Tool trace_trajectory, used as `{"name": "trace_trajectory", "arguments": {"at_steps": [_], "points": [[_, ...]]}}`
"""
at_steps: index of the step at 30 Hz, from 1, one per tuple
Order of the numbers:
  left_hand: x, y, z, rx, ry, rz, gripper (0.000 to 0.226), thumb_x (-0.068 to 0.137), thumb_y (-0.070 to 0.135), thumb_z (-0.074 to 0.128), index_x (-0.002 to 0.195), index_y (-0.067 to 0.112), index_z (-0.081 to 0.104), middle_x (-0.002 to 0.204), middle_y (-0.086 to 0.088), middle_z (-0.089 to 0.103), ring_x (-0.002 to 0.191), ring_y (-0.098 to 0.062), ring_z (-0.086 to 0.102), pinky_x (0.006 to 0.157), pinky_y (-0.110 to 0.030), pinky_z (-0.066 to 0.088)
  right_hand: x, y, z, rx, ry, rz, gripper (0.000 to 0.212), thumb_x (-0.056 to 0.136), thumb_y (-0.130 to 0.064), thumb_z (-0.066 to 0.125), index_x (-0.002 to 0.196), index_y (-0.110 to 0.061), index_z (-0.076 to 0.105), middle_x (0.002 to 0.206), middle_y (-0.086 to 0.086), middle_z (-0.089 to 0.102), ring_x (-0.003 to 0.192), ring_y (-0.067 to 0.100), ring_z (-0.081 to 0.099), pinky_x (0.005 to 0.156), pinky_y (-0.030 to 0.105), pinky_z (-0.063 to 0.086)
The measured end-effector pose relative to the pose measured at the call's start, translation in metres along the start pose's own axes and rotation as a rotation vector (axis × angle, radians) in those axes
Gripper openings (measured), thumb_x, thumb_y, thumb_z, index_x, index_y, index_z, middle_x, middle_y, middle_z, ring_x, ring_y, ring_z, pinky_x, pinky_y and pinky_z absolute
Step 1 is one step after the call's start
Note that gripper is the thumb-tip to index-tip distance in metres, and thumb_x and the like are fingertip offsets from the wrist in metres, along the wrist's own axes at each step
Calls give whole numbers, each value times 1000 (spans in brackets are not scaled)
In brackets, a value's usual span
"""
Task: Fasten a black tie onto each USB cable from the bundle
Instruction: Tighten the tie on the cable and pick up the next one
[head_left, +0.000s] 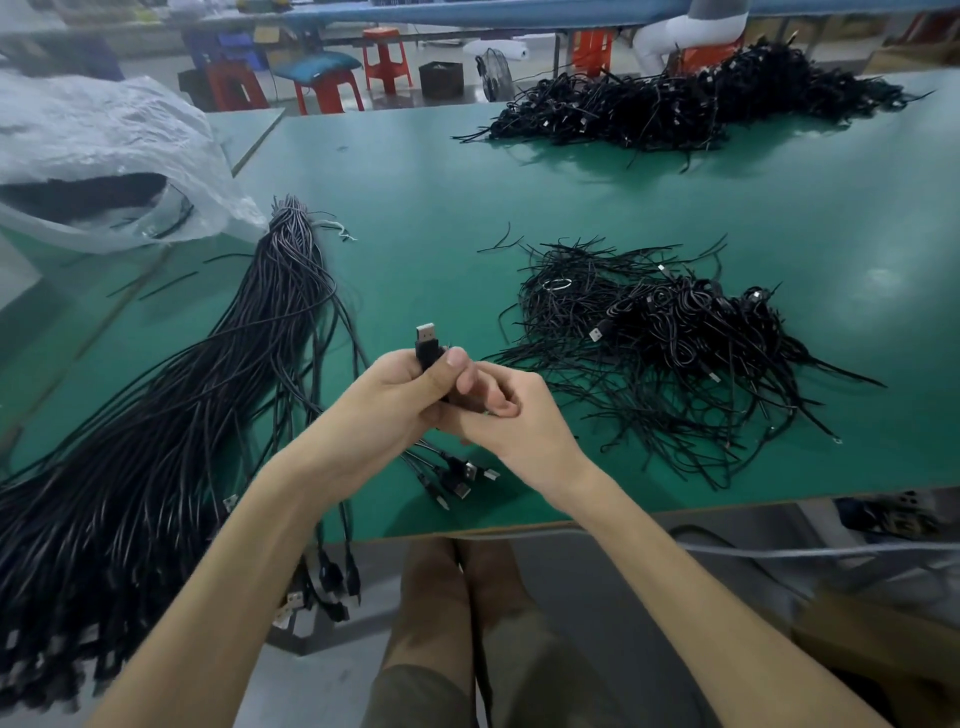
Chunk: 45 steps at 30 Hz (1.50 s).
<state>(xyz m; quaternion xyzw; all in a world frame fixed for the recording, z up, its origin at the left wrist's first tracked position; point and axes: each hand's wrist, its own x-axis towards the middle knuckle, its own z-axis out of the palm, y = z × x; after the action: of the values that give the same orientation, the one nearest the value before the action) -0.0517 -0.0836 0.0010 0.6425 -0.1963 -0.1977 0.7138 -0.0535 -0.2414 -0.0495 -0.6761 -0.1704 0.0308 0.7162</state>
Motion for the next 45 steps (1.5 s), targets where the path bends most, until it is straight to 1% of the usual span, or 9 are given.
{"name": "trace_trajectory", "arguments": {"at_steps": [4,9,17,22,28,31,35,40,45], "points": [[-8,15,-14,43,-211,-22,24,109,12,39,95,0,56,123,-33,63,128,-47,56,108,-45,48,-4,-2,-3,-40,2,-38,23,85,-1,79,99,-17,74,79,-13,70,77,1,65,76,17,52],[-9,19,-14,116,-152,-5,22,105,11,48,103,-1,66,121,-29,68,122,-41,63,103,-37,51,-4,-8,4,-90,93,-52,32,85,-6,79,115,-15,74,98,5,78,93,19,74,88,34,60],[-9,17,-7,266,-84,173,22,103,12,51,101,1,70,109,-18,75,111,-36,70,98,-34,53,-10,-15,7,-121,182,-116,31,85,-5,79,115,-12,74,92,-2,76,85,7,68,79,25,54],[-7,21,-11,216,-185,113,26,102,14,53,111,-3,71,113,-19,74,112,-35,69,98,-34,52,-15,-17,8,-134,206,-151,28,86,-5,78,113,-11,72,95,1,75,90,22,71,83,41,58],[-7,11,-10,133,-229,112,28,103,16,51,114,3,73,112,-25,72,110,-34,68,98,-34,52,-23,-12,13,-94,254,-164,30,85,-7,77,113,-12,70,95,-3,73,90,14,68,82,28,55],[-5,4,-6,45,-198,121,29,105,15,46,113,7,73,112,-26,69,107,-29,68,97,-33,52,-22,-11,16,-41,290,-150,27,86,-7,76,112,-13,71,93,7,73,91,26,68,82,37,58],[-4,-3,-1,-39,-148,121,28,105,18,46,112,9,72,105,-18,71,104,-27,68,96,-32,52,-21,-9,17,-27,311,-140,27,88,-8,77,114,-15,72,100,1,75,98,21,70,88,42,58],[-1,-16,8,-100,-8,159,29,104,15,50,121,-1,68,105,-20,71,104,-28,68,97,-32,52,-24,-6,20,-69,413,-177,28,88,-14,76,111,-29,71,107,-11,74,106,10,69,92,27,55],[2,-18,13,207,227,209,25,103,16,55,107,-2,71,103,-17,75,104,-33,70,103,-51,51,-15,-4,13,-277,430,-165,22,93,-19,75,113,-15,69,100,-8,70,93,7,65,81,17,50]]}}
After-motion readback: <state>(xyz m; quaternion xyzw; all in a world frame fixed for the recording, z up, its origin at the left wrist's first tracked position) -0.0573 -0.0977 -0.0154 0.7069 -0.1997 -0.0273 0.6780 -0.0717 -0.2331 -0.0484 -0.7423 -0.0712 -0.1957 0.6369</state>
